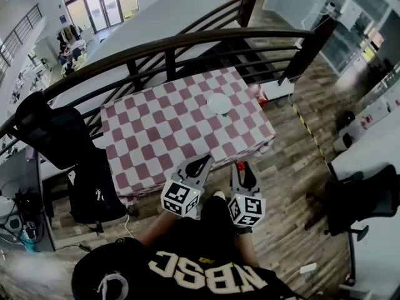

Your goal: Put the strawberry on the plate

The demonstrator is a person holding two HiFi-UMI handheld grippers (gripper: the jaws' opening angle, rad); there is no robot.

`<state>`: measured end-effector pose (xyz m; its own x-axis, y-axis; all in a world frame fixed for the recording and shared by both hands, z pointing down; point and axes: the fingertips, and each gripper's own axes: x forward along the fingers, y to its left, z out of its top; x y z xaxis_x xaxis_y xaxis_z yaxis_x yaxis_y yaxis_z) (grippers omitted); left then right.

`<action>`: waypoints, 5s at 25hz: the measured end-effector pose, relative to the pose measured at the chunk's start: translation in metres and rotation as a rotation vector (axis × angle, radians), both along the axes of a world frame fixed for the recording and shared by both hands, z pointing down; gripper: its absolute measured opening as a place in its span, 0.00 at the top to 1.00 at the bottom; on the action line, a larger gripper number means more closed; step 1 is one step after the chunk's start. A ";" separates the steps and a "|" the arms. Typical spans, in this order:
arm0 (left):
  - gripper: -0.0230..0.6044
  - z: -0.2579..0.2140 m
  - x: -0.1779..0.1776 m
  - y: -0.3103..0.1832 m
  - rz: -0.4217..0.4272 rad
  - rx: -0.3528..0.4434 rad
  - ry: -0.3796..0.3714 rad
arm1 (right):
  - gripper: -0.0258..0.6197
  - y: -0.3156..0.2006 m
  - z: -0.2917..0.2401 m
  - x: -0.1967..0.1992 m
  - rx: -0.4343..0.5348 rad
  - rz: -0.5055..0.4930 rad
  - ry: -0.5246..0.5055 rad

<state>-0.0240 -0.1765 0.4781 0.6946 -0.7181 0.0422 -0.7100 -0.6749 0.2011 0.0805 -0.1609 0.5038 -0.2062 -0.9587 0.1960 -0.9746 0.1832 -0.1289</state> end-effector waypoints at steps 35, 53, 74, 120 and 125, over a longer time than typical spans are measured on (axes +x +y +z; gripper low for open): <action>0.95 0.214 0.064 -0.379 -0.135 -0.337 -0.244 | 0.72 -0.447 0.204 0.051 -0.288 -0.517 0.300; 0.95 0.292 0.040 -0.419 -0.291 -0.446 -0.273 | 0.72 -0.462 0.338 -0.010 -0.493 -0.715 0.456; 0.95 0.156 0.025 -0.305 -0.243 -0.276 -0.138 | 0.68 -0.374 0.140 0.003 -0.259 -0.398 0.139; 0.95 0.034 0.019 -0.082 -0.177 0.017 -0.083 | 0.93 -0.090 -0.002 0.004 0.036 -0.135 0.078; 0.95 0.037 0.019 -0.081 -0.176 0.004 -0.084 | 0.93 -0.090 0.000 0.005 0.031 -0.128 0.096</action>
